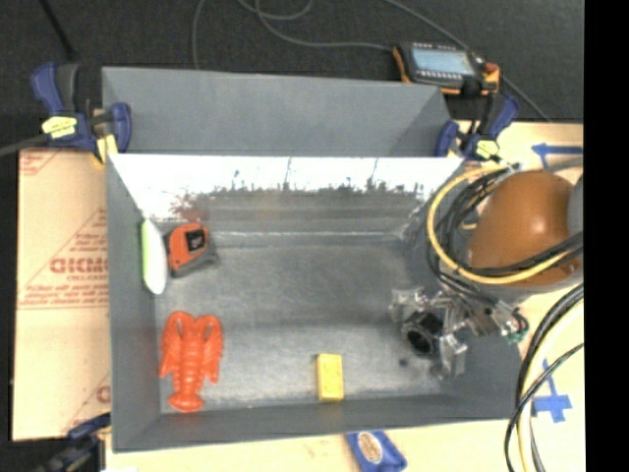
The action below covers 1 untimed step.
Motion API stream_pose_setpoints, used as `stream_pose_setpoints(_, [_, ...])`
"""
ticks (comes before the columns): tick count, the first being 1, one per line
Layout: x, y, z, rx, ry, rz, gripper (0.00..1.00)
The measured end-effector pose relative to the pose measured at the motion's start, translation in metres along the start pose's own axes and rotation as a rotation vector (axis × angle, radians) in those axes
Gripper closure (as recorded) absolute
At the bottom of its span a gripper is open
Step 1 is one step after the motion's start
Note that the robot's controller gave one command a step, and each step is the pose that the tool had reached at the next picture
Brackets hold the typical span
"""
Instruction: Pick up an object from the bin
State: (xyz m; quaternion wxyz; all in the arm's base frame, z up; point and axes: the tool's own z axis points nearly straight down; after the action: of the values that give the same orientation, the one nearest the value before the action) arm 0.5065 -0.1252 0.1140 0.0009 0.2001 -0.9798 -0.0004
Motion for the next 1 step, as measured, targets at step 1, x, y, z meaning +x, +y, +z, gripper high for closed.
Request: stream_pose_setpoints(1, [0.0239,-0.0107,0.0296,-0.001,-0.005,0.051,1.00])
